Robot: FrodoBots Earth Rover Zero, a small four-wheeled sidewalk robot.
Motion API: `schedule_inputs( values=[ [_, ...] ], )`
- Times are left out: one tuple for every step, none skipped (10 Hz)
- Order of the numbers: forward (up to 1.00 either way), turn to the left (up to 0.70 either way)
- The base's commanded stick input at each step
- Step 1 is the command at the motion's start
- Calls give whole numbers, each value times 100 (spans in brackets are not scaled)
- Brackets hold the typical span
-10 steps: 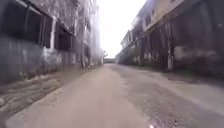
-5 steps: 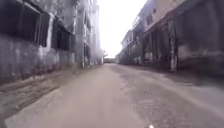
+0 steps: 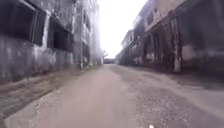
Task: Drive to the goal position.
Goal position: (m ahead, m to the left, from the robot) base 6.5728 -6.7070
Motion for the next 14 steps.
schedule_inputs(
  values=[
    [50, 0],
    [50, 0],
    [50, 0],
    [50, 0],
    [50, 0],
    [50, 0],
    [50, 0],
    [50, 0],
    [50, 0],
    [50, 0],
    [50, 0],
    [50, 0],
    [50, 0],
    [50, 0]
  ],
)
